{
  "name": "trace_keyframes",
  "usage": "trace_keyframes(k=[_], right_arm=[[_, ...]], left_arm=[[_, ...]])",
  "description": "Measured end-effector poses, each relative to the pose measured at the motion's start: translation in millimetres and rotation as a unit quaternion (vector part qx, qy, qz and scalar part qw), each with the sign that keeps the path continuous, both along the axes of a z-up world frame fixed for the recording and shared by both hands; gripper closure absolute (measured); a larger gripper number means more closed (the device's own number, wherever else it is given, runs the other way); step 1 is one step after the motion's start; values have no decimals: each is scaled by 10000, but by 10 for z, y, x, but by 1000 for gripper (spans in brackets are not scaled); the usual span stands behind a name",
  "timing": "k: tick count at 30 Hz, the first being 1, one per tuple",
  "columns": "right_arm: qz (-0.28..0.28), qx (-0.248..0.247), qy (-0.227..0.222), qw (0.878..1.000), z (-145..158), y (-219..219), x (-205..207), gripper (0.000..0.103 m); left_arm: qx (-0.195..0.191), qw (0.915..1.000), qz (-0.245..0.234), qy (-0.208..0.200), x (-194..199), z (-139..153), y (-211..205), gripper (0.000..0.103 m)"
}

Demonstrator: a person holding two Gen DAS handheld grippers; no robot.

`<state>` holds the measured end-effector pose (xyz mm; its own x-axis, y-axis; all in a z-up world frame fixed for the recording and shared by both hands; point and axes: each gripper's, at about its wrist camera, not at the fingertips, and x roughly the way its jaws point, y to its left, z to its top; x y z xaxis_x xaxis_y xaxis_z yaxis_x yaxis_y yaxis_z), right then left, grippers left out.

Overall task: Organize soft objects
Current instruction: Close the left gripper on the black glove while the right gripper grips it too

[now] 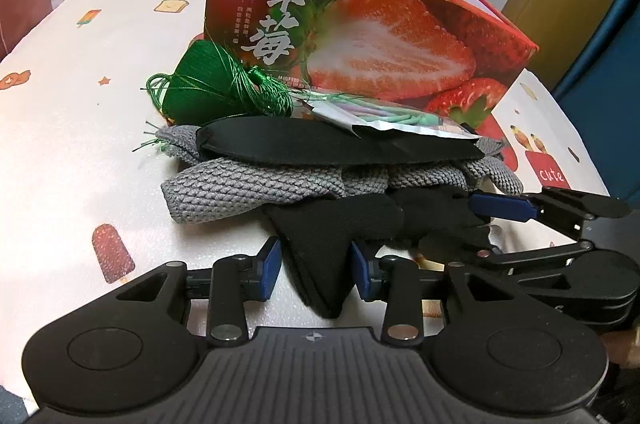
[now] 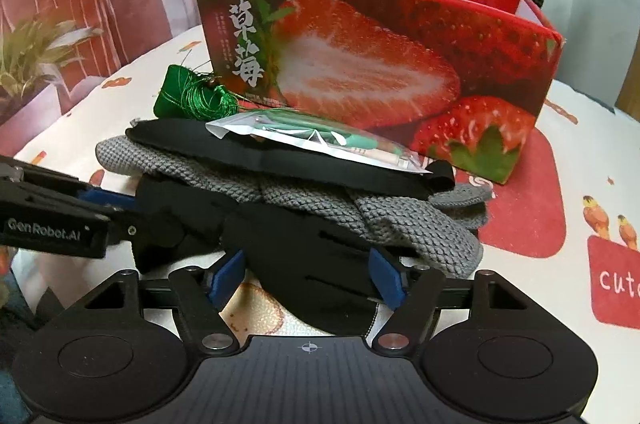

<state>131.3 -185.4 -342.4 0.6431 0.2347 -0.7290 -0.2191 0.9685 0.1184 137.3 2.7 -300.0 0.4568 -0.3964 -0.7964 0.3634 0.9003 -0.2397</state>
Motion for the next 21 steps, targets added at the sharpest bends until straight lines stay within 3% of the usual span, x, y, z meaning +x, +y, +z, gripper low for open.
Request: trace_keyframes(k=[10, 15, 17, 18, 21], right_arm=[[310, -271, -64, 9991, -2, 125, -2, 36], [336, -261, -77, 9991, 1, 113, 0, 36], [369, -281, -78, 9989, 2, 107, -2, 36], [396, -309, -86, 9987, 3, 108, -6, 36], [582, -427, -93, 9973, 0, 141, -28, 36]], left_arm=[[-124, 9999, 80, 58, 17, 7, 37, 62], [-80, 10000, -27, 8, 4, 8, 1, 54], [-4, 9999, -88, -61, -12, 7, -34, 60], [33, 9999, -107, -92, -19, 6, -43, 72], [15, 10000, -19, -72, -1, 0, -8, 79]])
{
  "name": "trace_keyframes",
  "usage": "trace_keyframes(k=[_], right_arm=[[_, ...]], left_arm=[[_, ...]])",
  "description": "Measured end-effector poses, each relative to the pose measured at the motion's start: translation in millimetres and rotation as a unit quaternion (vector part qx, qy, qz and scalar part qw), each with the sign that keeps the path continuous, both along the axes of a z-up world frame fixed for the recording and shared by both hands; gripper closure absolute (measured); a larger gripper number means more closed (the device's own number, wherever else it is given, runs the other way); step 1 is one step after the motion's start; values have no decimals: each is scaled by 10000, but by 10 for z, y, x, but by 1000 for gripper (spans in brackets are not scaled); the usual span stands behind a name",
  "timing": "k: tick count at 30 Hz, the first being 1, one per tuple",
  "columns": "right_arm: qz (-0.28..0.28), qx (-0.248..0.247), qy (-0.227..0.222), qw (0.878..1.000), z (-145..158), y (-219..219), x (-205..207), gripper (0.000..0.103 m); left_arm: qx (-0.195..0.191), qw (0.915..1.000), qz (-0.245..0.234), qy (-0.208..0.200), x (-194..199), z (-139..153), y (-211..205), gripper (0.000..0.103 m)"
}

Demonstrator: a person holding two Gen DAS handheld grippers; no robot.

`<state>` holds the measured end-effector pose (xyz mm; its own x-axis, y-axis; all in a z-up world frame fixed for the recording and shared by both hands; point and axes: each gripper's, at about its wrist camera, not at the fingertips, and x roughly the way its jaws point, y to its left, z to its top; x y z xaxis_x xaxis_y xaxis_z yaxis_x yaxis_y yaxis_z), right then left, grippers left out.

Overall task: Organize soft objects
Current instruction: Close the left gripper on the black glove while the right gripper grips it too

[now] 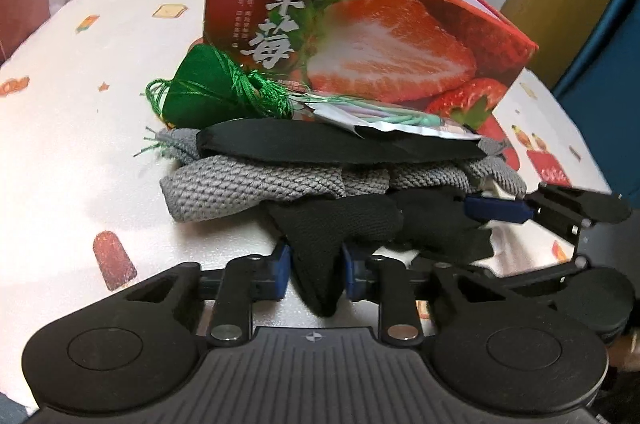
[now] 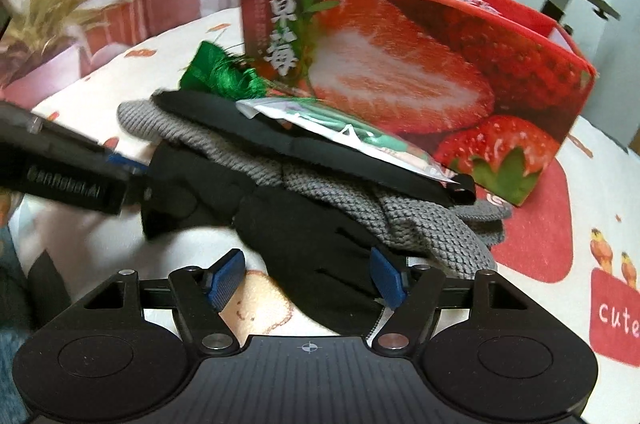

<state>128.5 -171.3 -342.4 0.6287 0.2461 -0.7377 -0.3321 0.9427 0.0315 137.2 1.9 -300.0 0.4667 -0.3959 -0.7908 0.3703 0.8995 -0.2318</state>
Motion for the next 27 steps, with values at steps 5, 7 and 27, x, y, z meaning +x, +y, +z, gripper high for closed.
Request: trace_keyframes(k=[5, 7, 27], right_arm=[[120, -49, -36, 9999, 20, 37, -12, 47], [57, 2, -55, 10000, 32, 8, 0, 52], [-112, -231, -193, 9995, 3, -19, 37, 45]], left_arm=[[-30, 9998, 204, 31, 37, 3, 68, 81], [-22, 9996, 288, 32, 51, 3, 95, 81], [-90, 9992, 392, 39, 68, -5, 137, 79]])
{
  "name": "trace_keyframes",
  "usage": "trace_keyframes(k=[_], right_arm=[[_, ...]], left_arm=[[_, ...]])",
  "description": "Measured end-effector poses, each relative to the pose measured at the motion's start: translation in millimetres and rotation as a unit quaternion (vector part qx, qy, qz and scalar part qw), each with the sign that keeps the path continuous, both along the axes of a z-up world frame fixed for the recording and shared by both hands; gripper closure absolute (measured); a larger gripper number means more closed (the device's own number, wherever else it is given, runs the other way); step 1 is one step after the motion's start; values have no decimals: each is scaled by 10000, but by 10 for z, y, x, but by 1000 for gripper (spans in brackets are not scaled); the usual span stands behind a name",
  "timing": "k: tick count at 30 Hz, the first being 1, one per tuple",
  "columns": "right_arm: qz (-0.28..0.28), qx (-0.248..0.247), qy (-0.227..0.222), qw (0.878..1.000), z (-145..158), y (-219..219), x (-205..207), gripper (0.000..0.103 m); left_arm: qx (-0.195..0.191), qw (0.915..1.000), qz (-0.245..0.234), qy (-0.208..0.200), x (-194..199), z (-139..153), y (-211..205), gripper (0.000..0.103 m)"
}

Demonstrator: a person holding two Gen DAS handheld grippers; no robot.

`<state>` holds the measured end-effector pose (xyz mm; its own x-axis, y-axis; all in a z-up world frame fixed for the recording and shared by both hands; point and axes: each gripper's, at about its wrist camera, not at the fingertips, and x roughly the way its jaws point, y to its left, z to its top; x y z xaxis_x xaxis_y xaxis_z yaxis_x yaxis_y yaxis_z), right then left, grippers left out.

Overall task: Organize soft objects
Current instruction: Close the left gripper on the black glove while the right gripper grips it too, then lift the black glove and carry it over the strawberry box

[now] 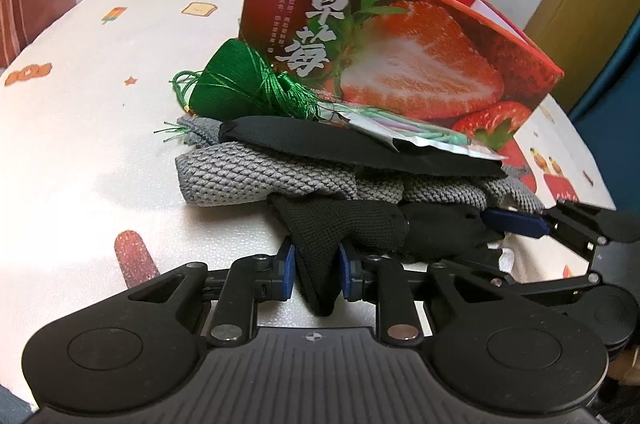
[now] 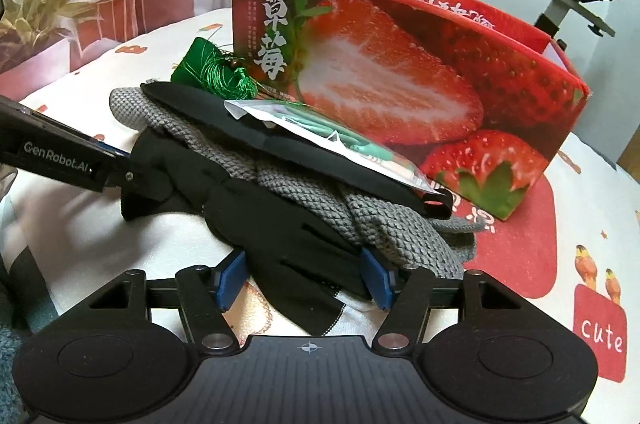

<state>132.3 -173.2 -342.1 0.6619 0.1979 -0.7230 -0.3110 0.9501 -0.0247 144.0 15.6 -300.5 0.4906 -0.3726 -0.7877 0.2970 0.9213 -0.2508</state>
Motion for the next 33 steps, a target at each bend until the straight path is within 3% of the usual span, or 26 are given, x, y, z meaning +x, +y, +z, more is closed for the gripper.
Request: trace_keyframes(k=[5, 8, 16, 20, 27, 33], right_arm=[[93, 138, 78, 9998, -18, 2, -2, 36], [141, 91, 70, 9998, -21, 25, -14, 36], [132, 88, -46, 9999, -1, -12, -57, 60], [162, 302, -114, 9993, 65, -60, -72, 90], [290, 601, -470, 9967, 271, -72, -121, 91], [377, 814, -804, 9927, 437, -80, -159, 92]], left_arm=[[-23, 10000, 20, -2, 3, 1, 16, 79], [-40, 10000, 36, 2, 6, 1, 16, 78], [-20, 10000, 24, -20, -1, 2, -1, 80], [39, 10000, -62, -53, -18, 11, -22, 85], [-100, 9999, 7, -121, -26, 112, 35, 86], [-98, 9975, 160, -676, -102, 346, 66, 87]])
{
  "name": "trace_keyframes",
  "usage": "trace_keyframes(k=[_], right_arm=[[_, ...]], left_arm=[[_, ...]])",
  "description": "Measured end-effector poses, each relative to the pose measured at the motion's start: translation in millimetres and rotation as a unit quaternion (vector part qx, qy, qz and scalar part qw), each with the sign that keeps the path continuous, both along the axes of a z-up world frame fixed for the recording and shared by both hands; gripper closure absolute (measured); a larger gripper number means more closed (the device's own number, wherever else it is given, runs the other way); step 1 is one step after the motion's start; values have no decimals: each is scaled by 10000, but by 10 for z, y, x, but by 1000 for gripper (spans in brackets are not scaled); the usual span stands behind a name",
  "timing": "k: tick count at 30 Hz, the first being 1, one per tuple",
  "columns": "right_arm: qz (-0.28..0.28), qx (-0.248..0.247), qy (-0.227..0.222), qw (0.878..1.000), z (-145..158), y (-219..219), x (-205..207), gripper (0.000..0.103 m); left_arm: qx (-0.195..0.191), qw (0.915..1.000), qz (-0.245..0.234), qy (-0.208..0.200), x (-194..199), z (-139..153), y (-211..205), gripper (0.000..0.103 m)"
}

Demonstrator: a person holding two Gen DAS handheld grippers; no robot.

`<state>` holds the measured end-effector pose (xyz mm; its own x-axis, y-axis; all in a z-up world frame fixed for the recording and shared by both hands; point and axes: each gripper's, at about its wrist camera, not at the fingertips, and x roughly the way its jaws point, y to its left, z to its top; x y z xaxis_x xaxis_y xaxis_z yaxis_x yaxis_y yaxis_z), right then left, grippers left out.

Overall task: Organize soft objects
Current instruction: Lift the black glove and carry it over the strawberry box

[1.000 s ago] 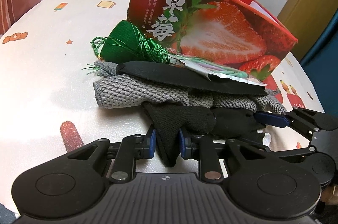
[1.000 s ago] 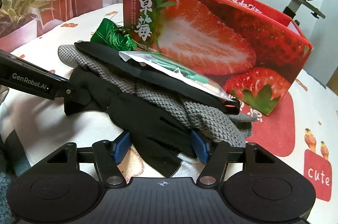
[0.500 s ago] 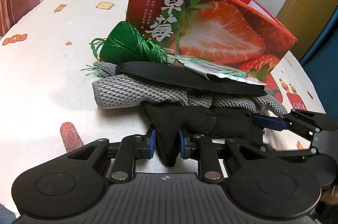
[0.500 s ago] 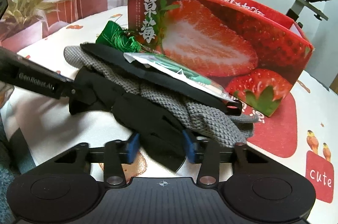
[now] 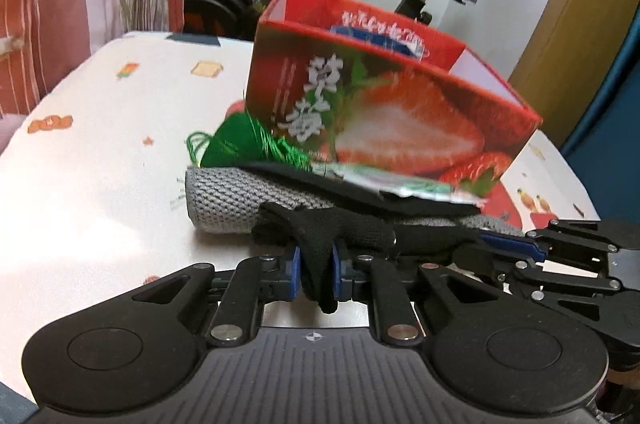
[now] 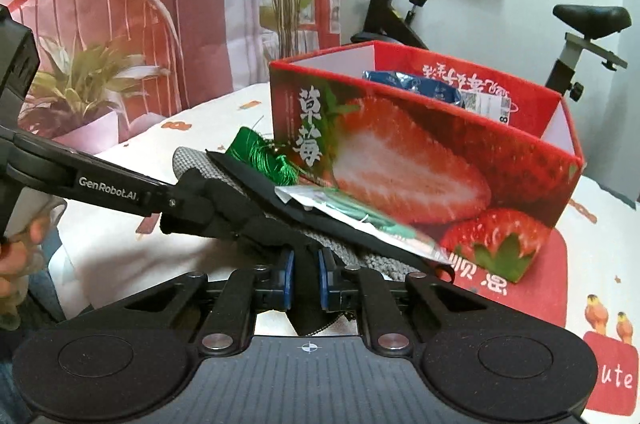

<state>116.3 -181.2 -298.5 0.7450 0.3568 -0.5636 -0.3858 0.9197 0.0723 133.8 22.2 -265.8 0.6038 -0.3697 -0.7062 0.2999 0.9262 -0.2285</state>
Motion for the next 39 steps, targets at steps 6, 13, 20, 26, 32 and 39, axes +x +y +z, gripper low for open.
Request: trace_keyframes(k=[6, 13, 20, 26, 32, 39], right_arm=[[-72, 218, -141, 9996, 148, -48, 11, 92], [-111, 425, -521, 9977, 495, -97, 90, 92], [-191, 176, -903, 9956, 817, -133, 287, 92], [-396, -41, -1007, 9941, 1025, -213, 515, 92], [-660, -83, -935, 9934, 1076, -339, 844, 92], [-920, -93, -565, 9941, 886, -522, 1399, 92]], left_arm=[[-129, 9997, 8, -202, -8, 170, 19, 88], [-224, 9969, 2, -754, 20, 504, -3, 88], [-355, 9938, -46, -1052, 181, 794, -45, 88], [-538, 9920, -244, -1119, 437, 940, -149, 88], [-588, 9925, -340, -1020, 777, 988, -313, 88], [-396, 9954, -517, -702, 1325, 973, -576, 88]])
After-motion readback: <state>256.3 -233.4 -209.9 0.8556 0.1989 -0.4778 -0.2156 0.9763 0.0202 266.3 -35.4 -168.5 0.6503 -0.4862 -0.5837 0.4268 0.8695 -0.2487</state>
